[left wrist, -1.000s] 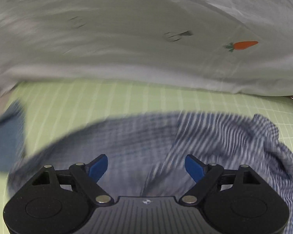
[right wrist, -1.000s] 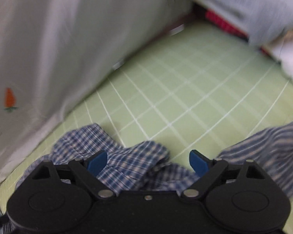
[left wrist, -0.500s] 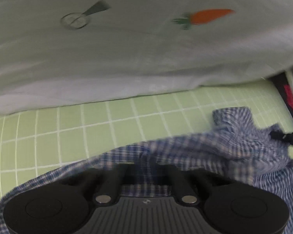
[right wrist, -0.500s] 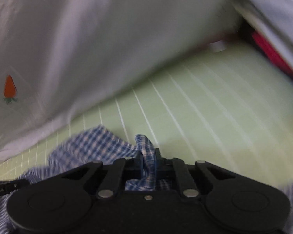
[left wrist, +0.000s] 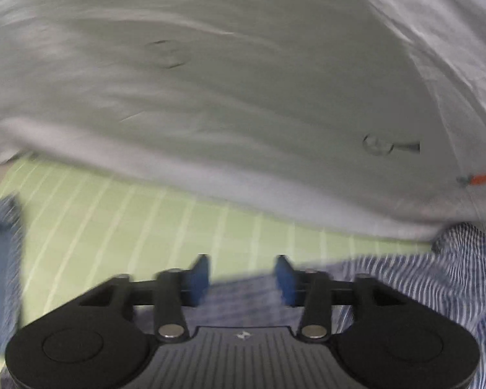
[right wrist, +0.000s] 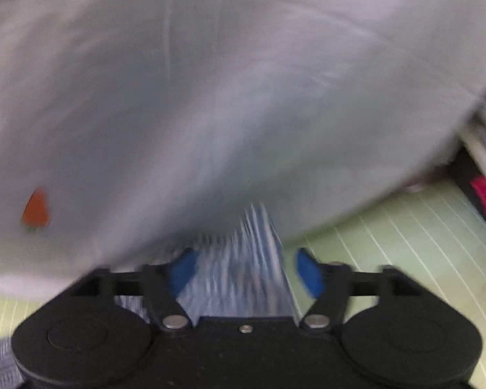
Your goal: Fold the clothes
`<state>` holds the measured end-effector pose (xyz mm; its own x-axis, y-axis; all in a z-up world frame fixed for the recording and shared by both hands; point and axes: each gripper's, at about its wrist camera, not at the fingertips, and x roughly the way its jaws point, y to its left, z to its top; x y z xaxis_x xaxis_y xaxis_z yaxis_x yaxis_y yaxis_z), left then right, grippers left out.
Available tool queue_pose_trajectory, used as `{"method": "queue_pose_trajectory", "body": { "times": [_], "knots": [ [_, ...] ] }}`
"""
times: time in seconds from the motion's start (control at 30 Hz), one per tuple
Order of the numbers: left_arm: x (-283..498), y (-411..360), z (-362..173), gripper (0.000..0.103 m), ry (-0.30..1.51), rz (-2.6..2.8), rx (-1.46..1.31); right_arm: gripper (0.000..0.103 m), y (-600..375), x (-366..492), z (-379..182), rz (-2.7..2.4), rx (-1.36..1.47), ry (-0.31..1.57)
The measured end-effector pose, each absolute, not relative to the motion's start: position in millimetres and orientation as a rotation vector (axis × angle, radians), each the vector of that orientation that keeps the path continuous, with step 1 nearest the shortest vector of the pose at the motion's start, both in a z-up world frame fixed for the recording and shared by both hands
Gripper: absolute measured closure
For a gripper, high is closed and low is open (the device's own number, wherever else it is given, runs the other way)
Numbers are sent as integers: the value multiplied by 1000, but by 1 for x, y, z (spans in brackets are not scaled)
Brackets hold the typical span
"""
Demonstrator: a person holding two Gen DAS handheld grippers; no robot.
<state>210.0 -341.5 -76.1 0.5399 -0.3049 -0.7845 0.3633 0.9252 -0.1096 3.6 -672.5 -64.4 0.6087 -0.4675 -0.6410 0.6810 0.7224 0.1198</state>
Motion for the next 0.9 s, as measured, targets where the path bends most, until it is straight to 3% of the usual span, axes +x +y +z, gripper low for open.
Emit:
{"method": "queue_pose_trajectory", "body": {
  "times": [0.17, 0.43, 0.6, 0.7, 0.77, 0.83, 0.9],
  "knots": [
    [146, -281, -75, 33, 1003, -306, 98, 11, -603, -96, -66, -699, 321, 750],
    [32, -195, -83, 30, 1128, -210, 56, 11, -513, -231, -98, -676, 413, 953],
    [-8, -170, -86, 30, 1150, -216, 63, 13, -482, -266, -110, -665, 436, 993],
    [-24, -161, -85, 29, 1155, -235, 72, 34, -472, -275, -114, -650, 444, 1000],
    [-31, -158, -85, 29, 1159, -250, 88, 89, -464, -279, -116, -631, 432, 984],
    [-37, -158, -83, 29, 1154, -267, 105, 101, -456, -284, -114, -617, 387, 968],
    [-43, -160, -81, 29, 1147, -286, 115, 102, -451, -287, -114, -612, 347, 963]
  ]
}}
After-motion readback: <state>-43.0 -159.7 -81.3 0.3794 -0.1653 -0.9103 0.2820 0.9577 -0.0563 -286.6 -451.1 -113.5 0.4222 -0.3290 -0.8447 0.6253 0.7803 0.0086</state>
